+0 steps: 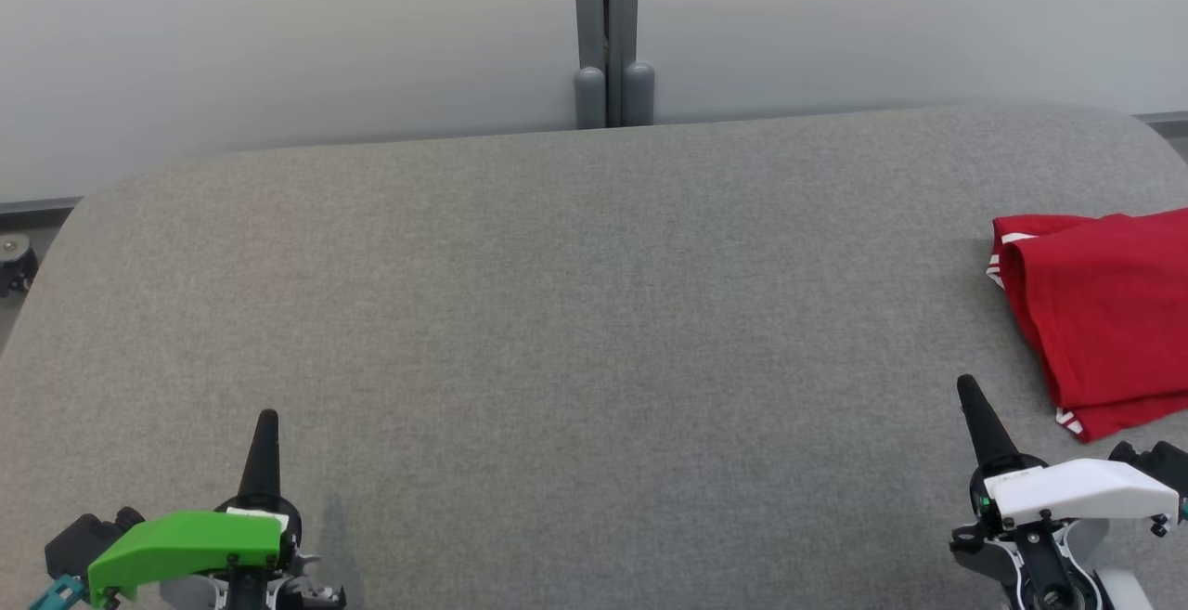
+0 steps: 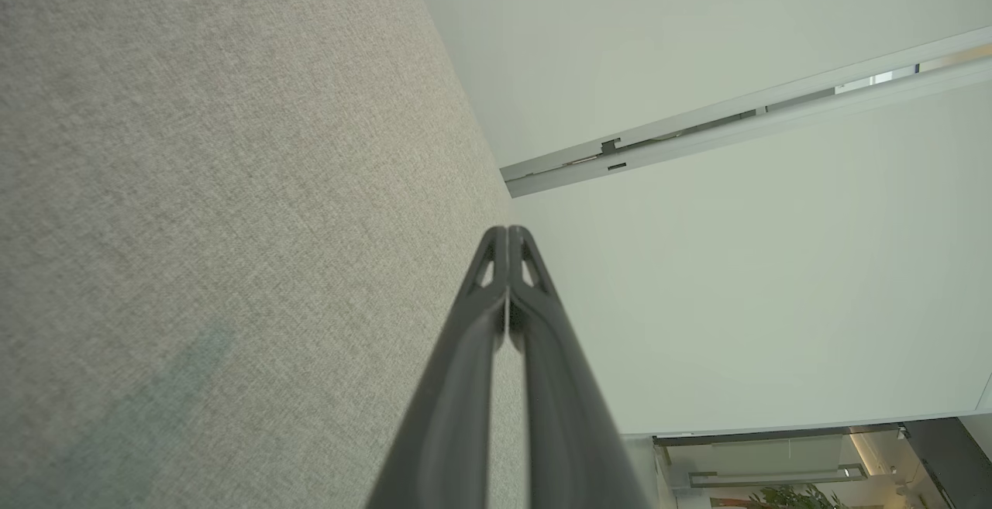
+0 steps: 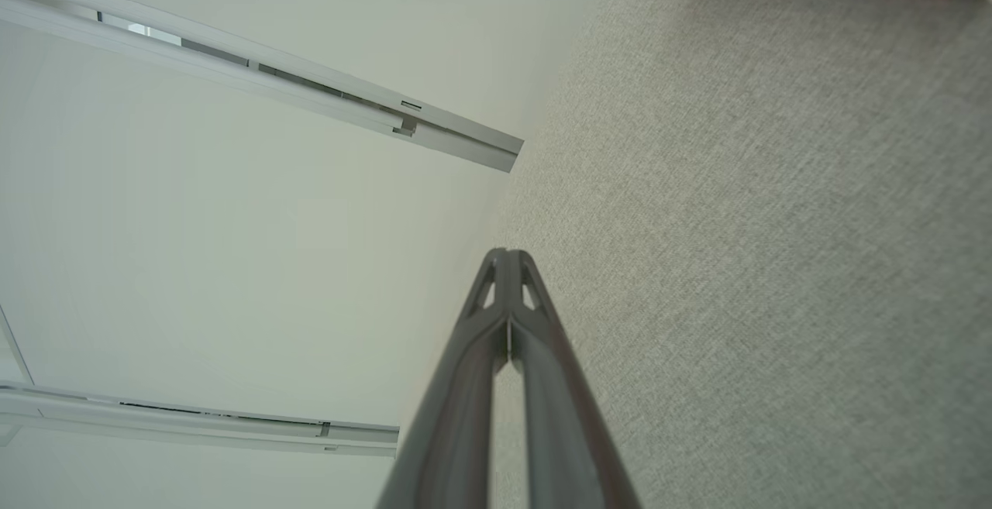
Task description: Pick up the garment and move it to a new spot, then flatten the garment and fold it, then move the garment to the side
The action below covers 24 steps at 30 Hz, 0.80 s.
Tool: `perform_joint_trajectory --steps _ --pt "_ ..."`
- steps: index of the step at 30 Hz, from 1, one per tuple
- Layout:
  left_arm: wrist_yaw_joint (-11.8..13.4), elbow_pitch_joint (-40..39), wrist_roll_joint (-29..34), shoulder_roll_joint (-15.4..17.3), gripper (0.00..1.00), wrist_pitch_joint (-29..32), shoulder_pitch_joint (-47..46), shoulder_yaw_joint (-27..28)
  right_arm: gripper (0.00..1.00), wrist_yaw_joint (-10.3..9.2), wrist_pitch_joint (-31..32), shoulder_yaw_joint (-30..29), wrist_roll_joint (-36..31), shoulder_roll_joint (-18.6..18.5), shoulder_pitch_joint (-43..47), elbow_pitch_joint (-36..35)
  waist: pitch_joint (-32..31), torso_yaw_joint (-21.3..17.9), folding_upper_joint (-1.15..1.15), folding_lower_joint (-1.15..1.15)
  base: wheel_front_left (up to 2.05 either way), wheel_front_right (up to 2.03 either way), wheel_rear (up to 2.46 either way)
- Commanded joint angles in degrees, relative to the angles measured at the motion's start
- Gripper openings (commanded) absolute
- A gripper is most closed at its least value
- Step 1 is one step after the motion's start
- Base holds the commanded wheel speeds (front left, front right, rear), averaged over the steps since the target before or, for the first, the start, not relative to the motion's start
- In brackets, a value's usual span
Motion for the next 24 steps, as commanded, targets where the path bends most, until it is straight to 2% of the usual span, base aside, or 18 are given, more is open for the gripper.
perform_joint_trajectory --steps 1,24 --pt "-0.4 -0.5 -1.2 0.3 0.00 0.3 -1.3 0.4 0.00 0.00 0.5 -0.3 1.4 -0.3 -0.8 -0.6 0.0 0.0 0.00 0.00 0.00 0.00 0.00" --pt "-0.8 -0.9 -10.5 0.3 0.00 3.2 -2.8 2.1 0.00 0.00 3.4 -1.4 12.0 -0.4 -1.5 -1.0 0.0 0.1 0.00 0.00 0.00 0.00 0.00"
